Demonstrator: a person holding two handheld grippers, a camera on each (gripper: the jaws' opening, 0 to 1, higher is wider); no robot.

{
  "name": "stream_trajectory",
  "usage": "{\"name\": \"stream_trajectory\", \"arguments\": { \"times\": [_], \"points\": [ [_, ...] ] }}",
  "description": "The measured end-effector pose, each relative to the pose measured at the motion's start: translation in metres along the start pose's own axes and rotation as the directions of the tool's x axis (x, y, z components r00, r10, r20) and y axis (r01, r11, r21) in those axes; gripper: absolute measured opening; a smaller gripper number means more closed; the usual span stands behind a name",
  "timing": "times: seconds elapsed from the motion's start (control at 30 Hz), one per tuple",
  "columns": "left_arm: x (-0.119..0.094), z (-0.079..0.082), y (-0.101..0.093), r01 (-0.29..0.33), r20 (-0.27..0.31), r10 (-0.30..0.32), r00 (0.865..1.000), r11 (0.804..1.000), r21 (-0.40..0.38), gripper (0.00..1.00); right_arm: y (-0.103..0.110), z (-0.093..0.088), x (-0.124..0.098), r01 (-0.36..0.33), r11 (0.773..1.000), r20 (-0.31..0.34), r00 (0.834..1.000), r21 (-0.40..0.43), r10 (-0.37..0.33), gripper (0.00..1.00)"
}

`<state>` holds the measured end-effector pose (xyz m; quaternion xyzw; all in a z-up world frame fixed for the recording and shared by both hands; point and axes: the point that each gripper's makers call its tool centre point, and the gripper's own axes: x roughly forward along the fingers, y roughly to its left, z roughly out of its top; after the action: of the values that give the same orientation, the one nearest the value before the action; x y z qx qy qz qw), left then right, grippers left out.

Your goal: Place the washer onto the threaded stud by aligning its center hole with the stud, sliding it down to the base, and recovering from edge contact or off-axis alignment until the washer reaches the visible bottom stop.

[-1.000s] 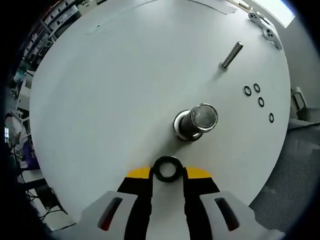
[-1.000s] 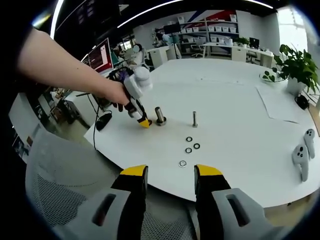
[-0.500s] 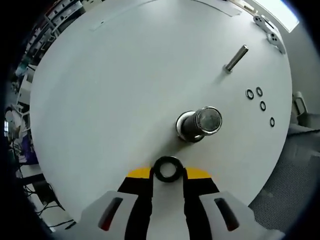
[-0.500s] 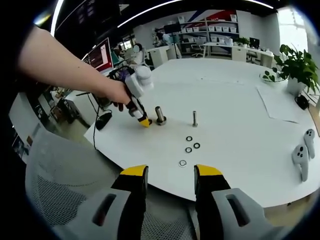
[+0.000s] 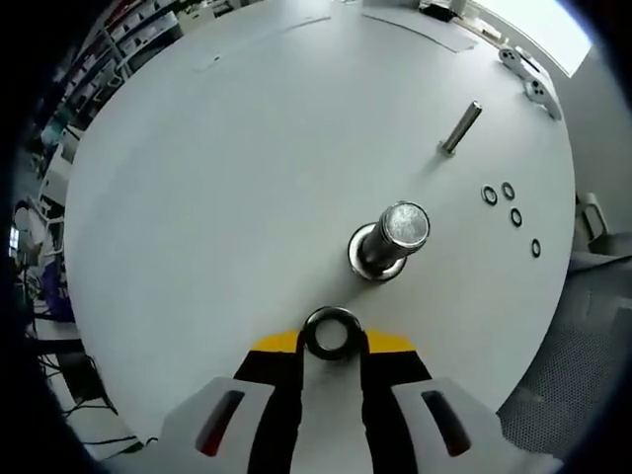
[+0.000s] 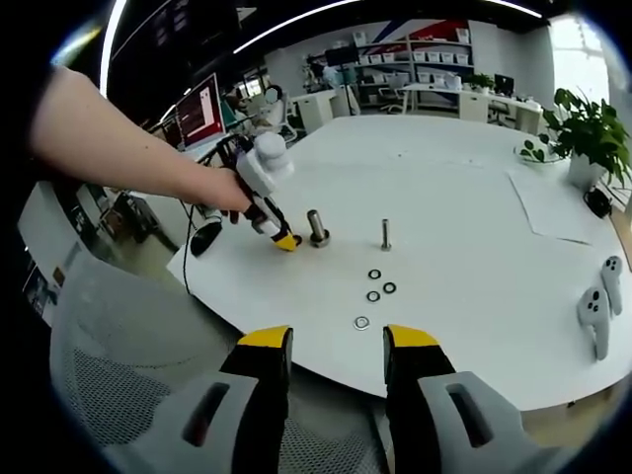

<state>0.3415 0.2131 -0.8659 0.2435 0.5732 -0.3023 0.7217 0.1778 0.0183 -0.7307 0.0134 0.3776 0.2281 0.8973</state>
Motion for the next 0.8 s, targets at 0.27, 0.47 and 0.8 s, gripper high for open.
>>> {"name": "stream_trajectory", "arguments": {
  "times": [0.27, 0.47, 0.8],
  "points": [
    [-0.0009, -0.0022, -0.003, 0.0, 0.035, 0.0, 0.999, 1.0, -0.018, 0.19, 0.0, 0.0006, -0.0006, 0.0, 1.0, 0.004, 1.0, 0.004, 0.0, 0.39],
    [0.001, 0.0007, -0.0017, 0.013, -0.029, -0.016, 0.999, 0.995, -0.1, 0.21, 0.0, 0.001, -0.0007, 0.001, 1.0, 0.005, 1.0, 0.005, -0.001, 0.39],
    [-0.0003, -0.0012, -0.0052, -0.012, -0.034, 0.009, 0.999, 0.996, -0.093, 0.23, 0.0003, 0.002, -0.0007, -0.002, 1.0, 0.011, 1.0, 0.006, 0.002, 0.39]
  ]
}}
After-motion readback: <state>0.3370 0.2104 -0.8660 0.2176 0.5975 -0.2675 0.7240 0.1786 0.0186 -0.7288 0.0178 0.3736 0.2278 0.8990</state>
